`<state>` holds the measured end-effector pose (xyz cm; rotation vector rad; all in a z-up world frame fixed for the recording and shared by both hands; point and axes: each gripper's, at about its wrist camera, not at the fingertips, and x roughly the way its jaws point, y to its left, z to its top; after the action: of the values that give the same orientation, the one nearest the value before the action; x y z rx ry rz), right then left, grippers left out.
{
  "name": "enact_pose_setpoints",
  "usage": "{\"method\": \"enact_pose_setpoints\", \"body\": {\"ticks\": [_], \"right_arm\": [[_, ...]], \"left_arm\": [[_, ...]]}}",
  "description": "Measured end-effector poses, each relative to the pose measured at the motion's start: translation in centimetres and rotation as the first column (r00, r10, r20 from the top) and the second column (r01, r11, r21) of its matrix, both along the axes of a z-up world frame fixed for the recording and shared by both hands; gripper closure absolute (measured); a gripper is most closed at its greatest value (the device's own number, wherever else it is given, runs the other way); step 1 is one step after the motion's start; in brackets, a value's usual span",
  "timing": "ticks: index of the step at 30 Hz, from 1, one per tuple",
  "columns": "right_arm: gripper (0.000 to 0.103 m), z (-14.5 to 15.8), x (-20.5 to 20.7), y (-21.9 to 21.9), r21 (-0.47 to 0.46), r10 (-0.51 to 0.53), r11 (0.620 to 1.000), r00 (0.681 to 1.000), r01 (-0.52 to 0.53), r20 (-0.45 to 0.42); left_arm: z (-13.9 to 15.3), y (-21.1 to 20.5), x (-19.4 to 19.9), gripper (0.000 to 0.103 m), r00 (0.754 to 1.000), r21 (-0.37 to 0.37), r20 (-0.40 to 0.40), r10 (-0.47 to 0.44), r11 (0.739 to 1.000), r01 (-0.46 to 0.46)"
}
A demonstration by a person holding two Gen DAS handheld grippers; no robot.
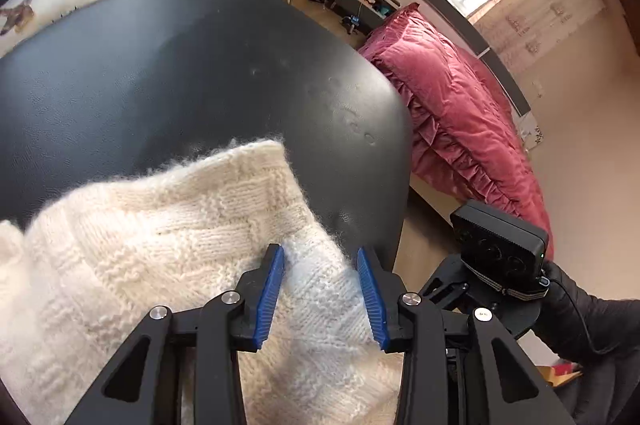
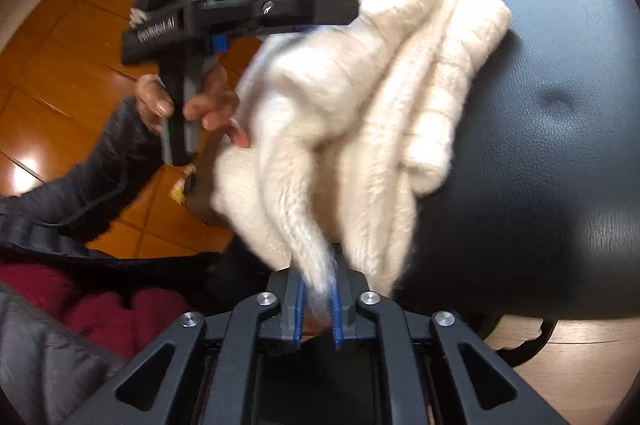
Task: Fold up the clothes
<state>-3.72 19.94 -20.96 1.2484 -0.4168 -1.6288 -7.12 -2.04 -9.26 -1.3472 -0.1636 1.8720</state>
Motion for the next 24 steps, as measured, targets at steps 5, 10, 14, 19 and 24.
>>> {"method": "enact_pose_setpoints", "body": {"ticks": [5, 10, 14, 19, 24], "right_arm": [[0.075, 4.9, -0.9, 2.4, -0.047, -0.159, 0.987, 0.979, 0.154, -0.127], [0.070, 4.5, -7.1, 2.8, -0.053, -0.269, 0.963, 0.958, 0.265, -0.098], [0.067, 2.3, -10.9, 0.2, -0.010, -0.283, 0.959, 0.959, 0.283, -0.013], [0.067, 1.6, -13.3, -2.0, 0.086, -0.303, 0.950, 0.952, 0.299, 0.038], [0.067, 1.8, -13.0, -2.5, 0.166, -0.301, 0.941, 0.954, 0.296, 0.004]], "left_arm": [[3.3, -2.4, 2.7, 0.059, 0.996, 0.014, -0.080, 0.046, 0.999, -0.045], [5.2, -7.4, 6.4, 0.057, 0.968, -0.018, -0.153, 0.197, 0.979, -0.202], [5.1, -12.1, 9.7, 0.055, 0.919, 0.009, -0.157, 0.361, 0.931, -0.364], [3.3, -16.1, 14.0, 0.053, 0.844, 0.070, -0.105, 0.525, 0.851, -0.521], [2.2, -15.2, 17.3, 0.052, 0.831, 0.086, -0.120, 0.543, 0.840, -0.536]]}}
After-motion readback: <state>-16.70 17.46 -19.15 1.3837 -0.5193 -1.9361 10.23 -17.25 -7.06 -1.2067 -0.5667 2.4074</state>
